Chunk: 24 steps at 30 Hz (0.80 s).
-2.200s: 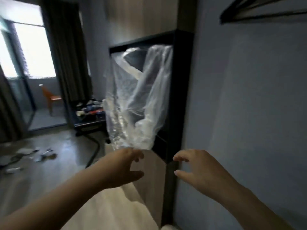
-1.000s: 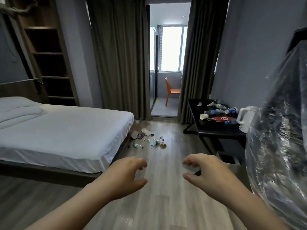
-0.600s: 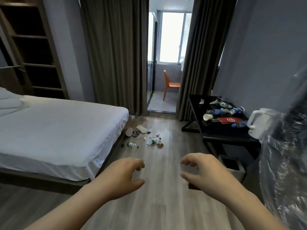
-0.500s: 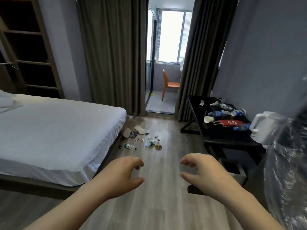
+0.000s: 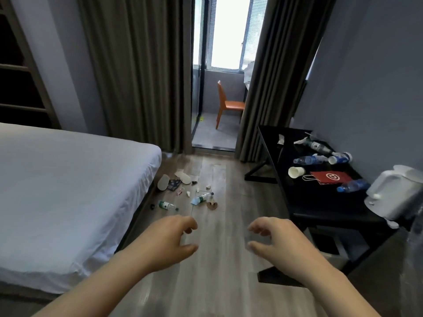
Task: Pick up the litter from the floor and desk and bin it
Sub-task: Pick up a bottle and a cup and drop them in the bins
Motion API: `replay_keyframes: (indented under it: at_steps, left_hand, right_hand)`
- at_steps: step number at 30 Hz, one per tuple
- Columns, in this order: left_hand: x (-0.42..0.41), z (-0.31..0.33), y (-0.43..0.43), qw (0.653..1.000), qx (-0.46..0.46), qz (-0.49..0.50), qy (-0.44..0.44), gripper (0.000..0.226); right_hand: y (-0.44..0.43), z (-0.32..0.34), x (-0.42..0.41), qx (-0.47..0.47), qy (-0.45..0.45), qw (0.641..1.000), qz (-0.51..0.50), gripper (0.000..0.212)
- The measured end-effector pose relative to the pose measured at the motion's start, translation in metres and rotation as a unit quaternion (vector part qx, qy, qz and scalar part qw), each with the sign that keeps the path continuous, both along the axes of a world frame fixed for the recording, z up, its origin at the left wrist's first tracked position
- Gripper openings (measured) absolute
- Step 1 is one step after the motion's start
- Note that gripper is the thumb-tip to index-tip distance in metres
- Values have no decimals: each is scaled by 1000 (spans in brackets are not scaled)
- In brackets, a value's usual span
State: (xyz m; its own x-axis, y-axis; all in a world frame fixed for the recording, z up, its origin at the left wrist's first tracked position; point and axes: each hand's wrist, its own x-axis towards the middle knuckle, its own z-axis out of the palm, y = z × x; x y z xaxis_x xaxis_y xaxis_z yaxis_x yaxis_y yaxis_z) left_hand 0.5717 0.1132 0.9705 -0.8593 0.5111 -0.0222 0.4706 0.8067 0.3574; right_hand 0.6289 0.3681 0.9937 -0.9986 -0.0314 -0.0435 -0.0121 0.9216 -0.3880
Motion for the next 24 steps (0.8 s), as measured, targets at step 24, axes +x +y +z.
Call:
replay_keyframes:
  at_steps: [24]
  left_hand:
    - [-444,-37,86,999,-12,34,-34,37]
  right_hand:
    - [94,-48,-452,-38,-38,999,-5,32]
